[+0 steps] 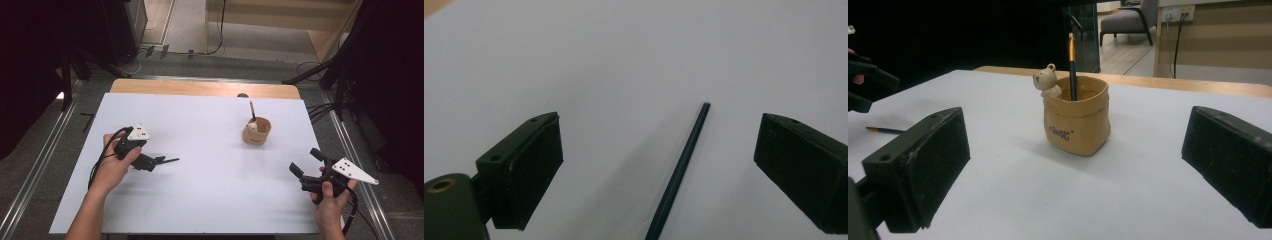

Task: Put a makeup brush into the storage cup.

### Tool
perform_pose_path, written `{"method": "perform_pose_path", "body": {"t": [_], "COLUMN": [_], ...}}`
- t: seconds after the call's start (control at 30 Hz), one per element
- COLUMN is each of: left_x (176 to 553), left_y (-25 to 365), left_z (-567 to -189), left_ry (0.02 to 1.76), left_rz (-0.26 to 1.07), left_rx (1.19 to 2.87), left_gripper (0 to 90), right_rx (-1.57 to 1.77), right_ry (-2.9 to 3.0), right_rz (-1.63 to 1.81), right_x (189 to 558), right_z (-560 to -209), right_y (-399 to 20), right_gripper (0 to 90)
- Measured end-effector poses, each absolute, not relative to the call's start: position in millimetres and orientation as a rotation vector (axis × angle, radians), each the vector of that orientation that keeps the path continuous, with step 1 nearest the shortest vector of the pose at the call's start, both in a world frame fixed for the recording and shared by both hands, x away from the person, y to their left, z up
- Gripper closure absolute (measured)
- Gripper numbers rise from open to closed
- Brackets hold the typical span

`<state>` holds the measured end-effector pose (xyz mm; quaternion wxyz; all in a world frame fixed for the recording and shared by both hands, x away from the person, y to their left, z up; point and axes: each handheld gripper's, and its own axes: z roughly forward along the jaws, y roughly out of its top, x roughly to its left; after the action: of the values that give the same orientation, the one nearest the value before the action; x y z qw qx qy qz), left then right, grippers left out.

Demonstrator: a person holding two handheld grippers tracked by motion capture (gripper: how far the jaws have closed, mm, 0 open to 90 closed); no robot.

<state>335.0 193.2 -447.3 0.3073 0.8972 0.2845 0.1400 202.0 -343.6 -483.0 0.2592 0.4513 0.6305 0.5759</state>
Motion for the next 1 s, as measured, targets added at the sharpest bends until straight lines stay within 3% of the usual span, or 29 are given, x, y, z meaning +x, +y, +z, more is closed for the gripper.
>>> {"method": "perform_pose_path", "body": {"t": [0.13, 0.6, 0.87, 1.0], "left_x": [337, 335, 337, 340], "left_y": [189, 185, 182, 182], "left_z": [-454, -463, -465, -468], "left_ry": [0.840, 0.915, 0.940, 0.954], "left_rz": [0.404, 0.284, 0.258, 0.238], "left_rx": [2.454, 2.645, 2.678, 2.702], "left_gripper": [12.8, 17.1, 45.1, 52.9], "right_rx": [1.227, 1.234, 1.237, 1.240], "right_ry": [1.710, 1.727, 1.729, 1.730], "right_rz": [1.559, 1.556, 1.556, 1.555], "right_x": [202, 204, 205, 205], "right_z": [-484, -486, -487, -487], "right_y": [-344, -343, -344, -344], "right_gripper": [0.0, 0.0, 0.0, 0.0]}}
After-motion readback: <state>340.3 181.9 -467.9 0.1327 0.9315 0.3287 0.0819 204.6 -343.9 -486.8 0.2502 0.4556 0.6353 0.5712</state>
